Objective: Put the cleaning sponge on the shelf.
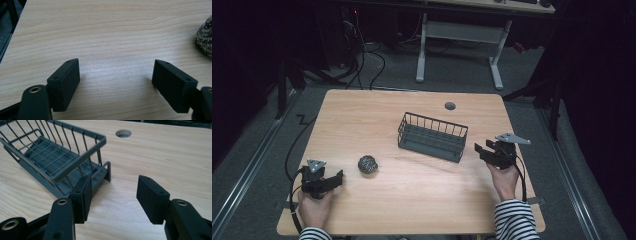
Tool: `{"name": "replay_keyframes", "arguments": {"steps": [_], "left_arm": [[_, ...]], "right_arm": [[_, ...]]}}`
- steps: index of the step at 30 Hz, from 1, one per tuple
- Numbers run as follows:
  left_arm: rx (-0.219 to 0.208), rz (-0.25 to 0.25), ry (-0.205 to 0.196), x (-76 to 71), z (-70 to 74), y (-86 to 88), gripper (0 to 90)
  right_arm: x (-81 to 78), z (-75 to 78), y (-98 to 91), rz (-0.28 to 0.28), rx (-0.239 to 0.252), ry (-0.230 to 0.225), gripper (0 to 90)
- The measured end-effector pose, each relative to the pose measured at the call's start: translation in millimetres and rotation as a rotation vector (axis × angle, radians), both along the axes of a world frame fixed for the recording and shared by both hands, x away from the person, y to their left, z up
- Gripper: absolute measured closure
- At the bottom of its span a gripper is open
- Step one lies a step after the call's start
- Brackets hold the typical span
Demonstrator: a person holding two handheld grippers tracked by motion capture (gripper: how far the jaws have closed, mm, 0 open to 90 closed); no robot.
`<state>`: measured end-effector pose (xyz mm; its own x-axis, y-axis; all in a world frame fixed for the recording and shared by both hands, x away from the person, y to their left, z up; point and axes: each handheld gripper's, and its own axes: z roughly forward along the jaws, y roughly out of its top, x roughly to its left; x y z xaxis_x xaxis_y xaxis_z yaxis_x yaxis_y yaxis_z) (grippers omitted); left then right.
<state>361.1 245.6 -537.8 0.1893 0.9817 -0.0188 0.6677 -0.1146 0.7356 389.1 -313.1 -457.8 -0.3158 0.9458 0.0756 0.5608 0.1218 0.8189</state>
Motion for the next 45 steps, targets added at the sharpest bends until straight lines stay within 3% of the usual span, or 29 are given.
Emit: {"name": "replay_keyframes", "arguments": {"steps": [8,11,17,25,36,45], "left_arm": [[0.0,-0.001,0.001,0.0,0.1,0.0,22.7],[0.0,0.0,0.0,0.0,0.0,0.0,22.7],[0.0,-0.001,0.0,0.0,0.0,0.0,22.7],[0.001,-0.002,0.001,0.0,0.0,-0.1,22.6],[-0.002,-0.024,-0.001,0.8,-0.1,-1.6,22.6],[-0.002,-0.023,-0.002,0.0,-0.2,-1.9,22.8]], "right_arm": [[20.7,12.6,7.2,0.018,0.035,-0.01,46.7],[28.1,18.8,13.1,0.018,0.017,-0.026,47.2],[51.6,25.1,25.4,0.029,-0.002,0.01,46.3],[75.2,20.0,37.0,0.031,-0.019,0.068,46.3],[85.6,6.7,43.6,0.041,-0.048,0.11,51.2],[88.9,2.5,42.6,0.06,-0.061,0.142,63.3]]}}
